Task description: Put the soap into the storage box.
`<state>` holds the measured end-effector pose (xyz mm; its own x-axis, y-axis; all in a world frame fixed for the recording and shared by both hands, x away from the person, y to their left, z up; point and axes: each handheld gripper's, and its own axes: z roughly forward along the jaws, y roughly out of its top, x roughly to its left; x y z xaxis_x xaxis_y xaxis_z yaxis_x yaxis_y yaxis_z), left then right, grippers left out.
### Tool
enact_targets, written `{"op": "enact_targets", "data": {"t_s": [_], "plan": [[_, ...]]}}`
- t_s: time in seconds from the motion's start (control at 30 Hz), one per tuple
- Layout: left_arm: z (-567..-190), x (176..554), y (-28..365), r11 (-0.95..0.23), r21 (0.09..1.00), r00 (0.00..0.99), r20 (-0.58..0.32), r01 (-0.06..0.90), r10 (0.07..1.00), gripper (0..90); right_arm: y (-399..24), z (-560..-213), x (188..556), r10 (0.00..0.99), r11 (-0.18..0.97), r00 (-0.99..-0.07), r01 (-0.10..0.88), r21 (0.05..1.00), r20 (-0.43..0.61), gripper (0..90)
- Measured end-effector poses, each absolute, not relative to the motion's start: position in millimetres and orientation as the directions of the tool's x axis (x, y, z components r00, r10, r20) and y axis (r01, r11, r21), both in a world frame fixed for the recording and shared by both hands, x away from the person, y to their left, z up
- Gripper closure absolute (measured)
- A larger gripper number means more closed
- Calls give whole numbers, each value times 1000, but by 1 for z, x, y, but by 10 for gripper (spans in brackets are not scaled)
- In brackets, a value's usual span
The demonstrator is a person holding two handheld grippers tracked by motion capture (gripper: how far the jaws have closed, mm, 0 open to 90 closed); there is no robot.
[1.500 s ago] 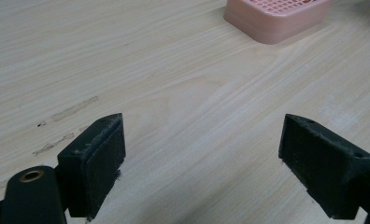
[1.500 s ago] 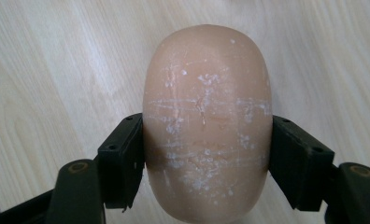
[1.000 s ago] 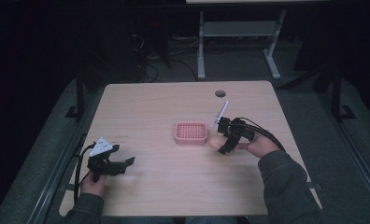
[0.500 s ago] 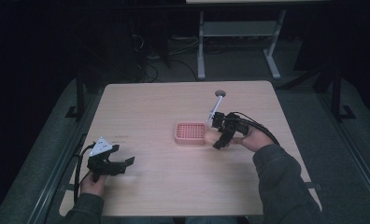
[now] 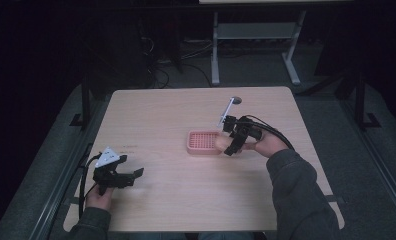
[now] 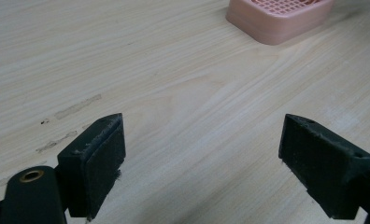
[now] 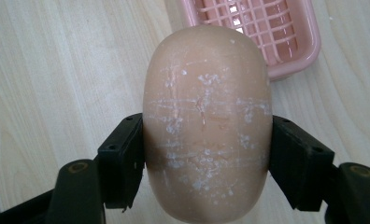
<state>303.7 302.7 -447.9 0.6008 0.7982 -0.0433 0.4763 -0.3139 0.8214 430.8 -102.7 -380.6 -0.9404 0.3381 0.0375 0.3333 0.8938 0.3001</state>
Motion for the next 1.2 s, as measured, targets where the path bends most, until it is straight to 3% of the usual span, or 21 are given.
{"op": "enact_targets", "data": {"t_s": [1.2], "plan": [[-448,304,303,-306,824,601,-51,476,798,143,-59,-356,463,274,909,-961,268,318,26,319]]}}
